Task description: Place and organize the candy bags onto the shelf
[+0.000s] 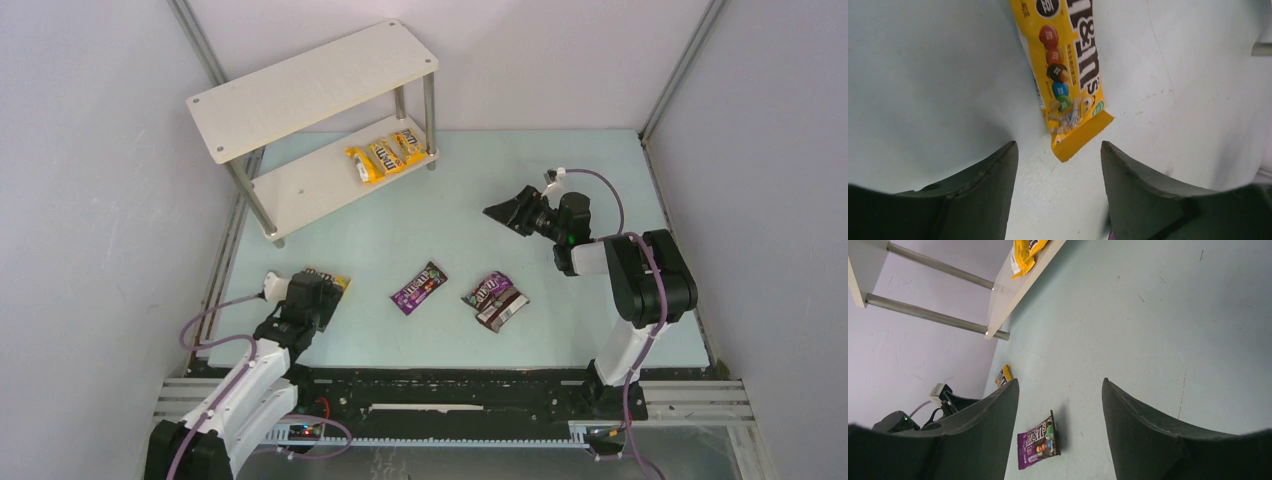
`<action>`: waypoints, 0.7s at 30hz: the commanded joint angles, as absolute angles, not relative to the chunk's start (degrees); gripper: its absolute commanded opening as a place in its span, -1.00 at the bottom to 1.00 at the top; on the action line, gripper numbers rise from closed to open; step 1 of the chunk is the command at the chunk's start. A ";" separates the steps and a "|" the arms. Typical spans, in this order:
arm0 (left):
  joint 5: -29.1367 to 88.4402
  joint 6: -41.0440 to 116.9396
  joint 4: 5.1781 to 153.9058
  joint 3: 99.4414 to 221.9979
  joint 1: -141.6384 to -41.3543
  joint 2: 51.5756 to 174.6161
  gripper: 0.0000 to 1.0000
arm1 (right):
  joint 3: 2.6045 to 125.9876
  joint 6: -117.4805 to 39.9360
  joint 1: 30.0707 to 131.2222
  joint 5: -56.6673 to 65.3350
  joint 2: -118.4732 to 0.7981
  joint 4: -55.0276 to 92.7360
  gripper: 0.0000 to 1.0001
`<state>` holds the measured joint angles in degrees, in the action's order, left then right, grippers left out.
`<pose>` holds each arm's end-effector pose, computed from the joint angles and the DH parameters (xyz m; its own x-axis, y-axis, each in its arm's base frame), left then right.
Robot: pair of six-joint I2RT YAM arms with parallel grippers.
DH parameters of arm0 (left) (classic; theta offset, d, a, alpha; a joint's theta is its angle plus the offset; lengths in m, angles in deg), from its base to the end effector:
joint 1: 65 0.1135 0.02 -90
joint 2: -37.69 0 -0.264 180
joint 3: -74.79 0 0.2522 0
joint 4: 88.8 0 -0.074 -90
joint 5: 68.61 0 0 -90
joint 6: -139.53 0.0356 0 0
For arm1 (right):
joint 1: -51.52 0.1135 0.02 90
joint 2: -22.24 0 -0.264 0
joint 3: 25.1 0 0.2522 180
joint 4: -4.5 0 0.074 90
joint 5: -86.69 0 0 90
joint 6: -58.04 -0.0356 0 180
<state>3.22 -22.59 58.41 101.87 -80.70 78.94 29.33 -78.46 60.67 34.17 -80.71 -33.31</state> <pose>0.1374 -0.0271 0.1470 -0.2657 -0.8646 -0.4265 -0.6536 0.4867 -0.5796 0.3388 0.0765 0.1628 -0.6460 0.4790 -0.5943 -0.3601 0.4953 0.7906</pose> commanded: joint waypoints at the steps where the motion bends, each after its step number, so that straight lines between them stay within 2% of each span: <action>1: 4.09 -24.84 63.37 101.14 -77.03 79.06 0.33 | 30.76 -77.09 60.92 33.67 -78.48 -34.56 0.41; 14: 7.06 -28.71 70.97 98.45 -71.40 85.38 0.20 | 30.76 -78.24 60.20 34.57 -79.09 -35.94 0.42; 21: 6.70 -30.34 73.23 97.44 -70.38 88.92 -0.09 | 30.76 -78.88 60.05 34.73 -79.52 -36.64 0.41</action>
<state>6.82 -29.23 72.92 99.12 -71.39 87.18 29.33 -78.68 60.27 34.30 -80.69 -33.82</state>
